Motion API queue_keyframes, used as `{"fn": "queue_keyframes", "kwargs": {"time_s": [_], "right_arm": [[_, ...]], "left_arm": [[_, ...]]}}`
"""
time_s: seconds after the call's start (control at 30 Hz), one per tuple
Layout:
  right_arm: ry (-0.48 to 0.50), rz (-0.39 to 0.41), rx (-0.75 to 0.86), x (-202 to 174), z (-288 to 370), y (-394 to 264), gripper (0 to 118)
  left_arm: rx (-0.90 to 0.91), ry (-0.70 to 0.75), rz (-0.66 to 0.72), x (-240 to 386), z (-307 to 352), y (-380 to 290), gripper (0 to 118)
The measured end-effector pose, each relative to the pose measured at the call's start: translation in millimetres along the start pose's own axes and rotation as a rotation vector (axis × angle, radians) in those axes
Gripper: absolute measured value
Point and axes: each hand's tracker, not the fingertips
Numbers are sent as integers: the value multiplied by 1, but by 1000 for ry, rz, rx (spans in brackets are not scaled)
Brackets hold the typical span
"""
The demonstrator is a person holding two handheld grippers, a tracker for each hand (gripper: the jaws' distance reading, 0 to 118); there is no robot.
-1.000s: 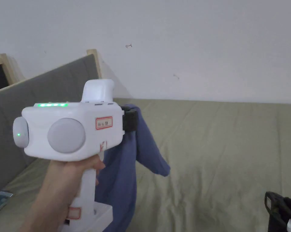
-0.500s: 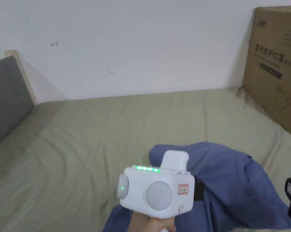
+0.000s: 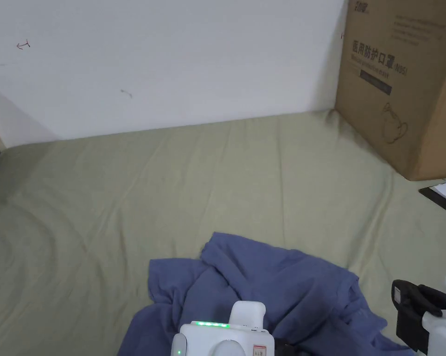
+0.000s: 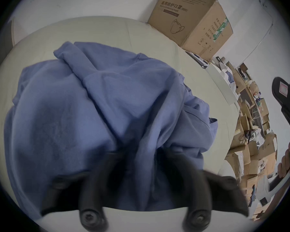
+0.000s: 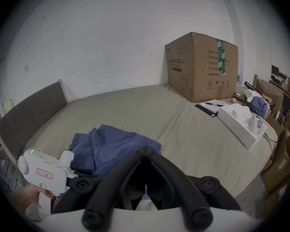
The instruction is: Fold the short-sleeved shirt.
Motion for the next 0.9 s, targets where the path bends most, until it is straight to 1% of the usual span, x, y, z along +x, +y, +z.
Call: {"fn": "queue_keyframes", "kwargs": {"time_s": [0.03, 0.07, 0.13, 0.2, 0.3, 0.37, 0.4, 0.43, 0.47, 0.5, 0.53, 0.57, 0.63, 0.73, 0.9], "right_arm": [[8, 13, -2, -4, 0, 1, 0], [13, 24, -3, -7, -1, 1, 0], [29, 47, -5, -13, -1, 2, 0], [40, 60, -5, -19, 0, 3, 0], [61, 62, 2, -27, 1, 6, 0], [79, 65, 10, -34, 4, 9, 0], [87, 67, 12, -37, 4, 10, 0], [95, 69, 12, -40, 3, 10, 0], [101, 70, 10, -43, 2, 9, 0], [107, 69, 9, -45, -2, 8, 0], [114, 69, 4, -48, -5, 7, 0], [121, 69, -3, -51, -9, 6, 0], [132, 71, -19, -55, -16, 3, 0], [141, 85, -48, -63, -28, -2, 0], [151, 93, -97, -70, -55, -5, 0]], "left_arm": [[15, -8, -10, 3, 8, 0, 104], [47, -17, -12, 7, 18, 0, 118], [147, -36, -25, 6, 44, 0, 118], [204, -44, -17, 3, 72, 3, 118], [281, 42, 33, -15, 106, 2, 118], [297, 57, 54, -33, 128, 0, 116], [326, 85, 64, -40, 139, -1, 109], [342, 112, 80, -50, 147, -4, 95], [346, 158, 92, -59, 150, -6, 44], [345, 206, 103, -69, 152, -7, 13], [325, 258, 121, -82, 150, -9, 1], [317, 292, 128, -94, 148, -11, 0], [247, 289, 156, -114, 142, -12, 0], [211, 283, 200, -140, 121, -6, 0], [215, 266, 238, -171, 97, 28, 0]]}}
